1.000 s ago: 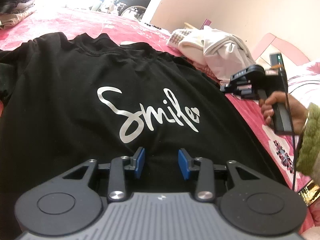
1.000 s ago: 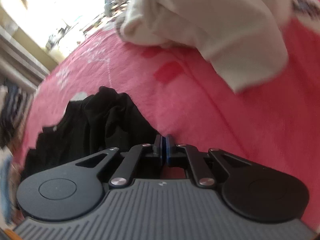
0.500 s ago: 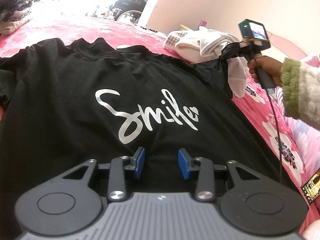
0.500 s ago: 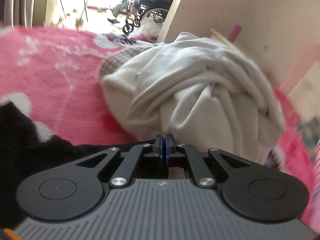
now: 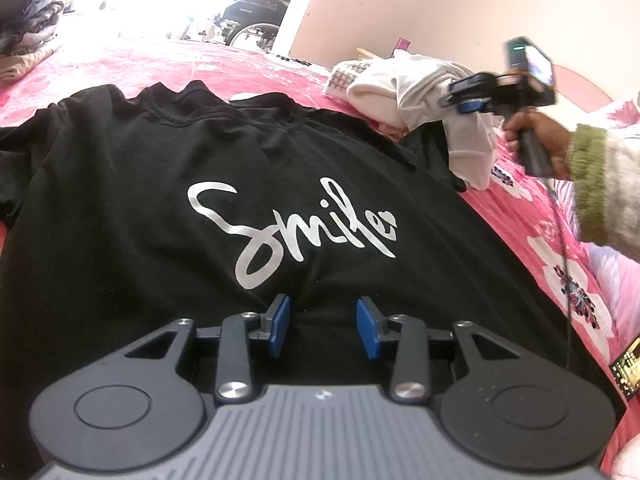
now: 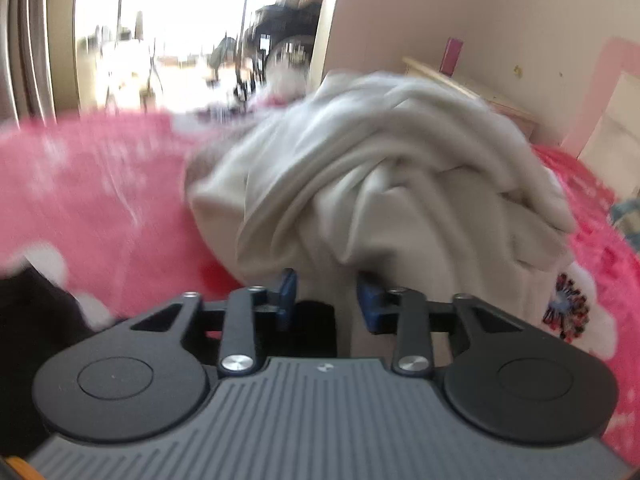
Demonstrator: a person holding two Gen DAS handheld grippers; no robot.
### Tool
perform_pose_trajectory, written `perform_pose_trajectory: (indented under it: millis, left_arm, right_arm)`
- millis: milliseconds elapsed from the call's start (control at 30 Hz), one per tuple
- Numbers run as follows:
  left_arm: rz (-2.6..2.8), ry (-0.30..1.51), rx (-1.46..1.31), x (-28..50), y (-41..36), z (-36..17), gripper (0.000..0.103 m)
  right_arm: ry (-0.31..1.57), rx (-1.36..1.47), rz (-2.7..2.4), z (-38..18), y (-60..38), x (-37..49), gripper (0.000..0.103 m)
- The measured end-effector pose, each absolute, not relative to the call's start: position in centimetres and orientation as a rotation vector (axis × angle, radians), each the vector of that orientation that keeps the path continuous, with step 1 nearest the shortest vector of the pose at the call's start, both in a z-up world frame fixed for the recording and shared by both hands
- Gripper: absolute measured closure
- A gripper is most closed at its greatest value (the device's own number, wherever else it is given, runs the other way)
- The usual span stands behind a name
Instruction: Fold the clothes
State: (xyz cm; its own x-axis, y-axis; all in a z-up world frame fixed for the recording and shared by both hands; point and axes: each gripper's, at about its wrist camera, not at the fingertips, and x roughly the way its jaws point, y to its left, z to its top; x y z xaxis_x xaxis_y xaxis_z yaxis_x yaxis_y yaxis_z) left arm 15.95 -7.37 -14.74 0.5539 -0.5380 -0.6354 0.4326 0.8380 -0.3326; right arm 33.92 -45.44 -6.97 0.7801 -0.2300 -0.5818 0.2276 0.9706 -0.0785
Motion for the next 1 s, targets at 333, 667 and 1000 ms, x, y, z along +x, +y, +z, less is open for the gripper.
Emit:
perform_pose_trajectory:
  millis: [333,667,1000]
  left_arm:
    - [-0.574,0.801,-0.152,16.1,-7.4,-14.7,0.064]
    - [-0.57,0.803,-0.159,16.1,-7.4,-14.7,0.064]
    - [-0.574,0.814,-0.163,16.4,-7.2,-14.5,0.064]
  right_arm:
    - [0.834,0.549,-0.177,-10.8,-49.9,26.7,0.061]
    - [0.877,0.543,-0.216,-13.5,-49.2,26.2,0.103]
    - [0.917,0.193,-0.415,-12.1,-50.1,26.5,0.103]
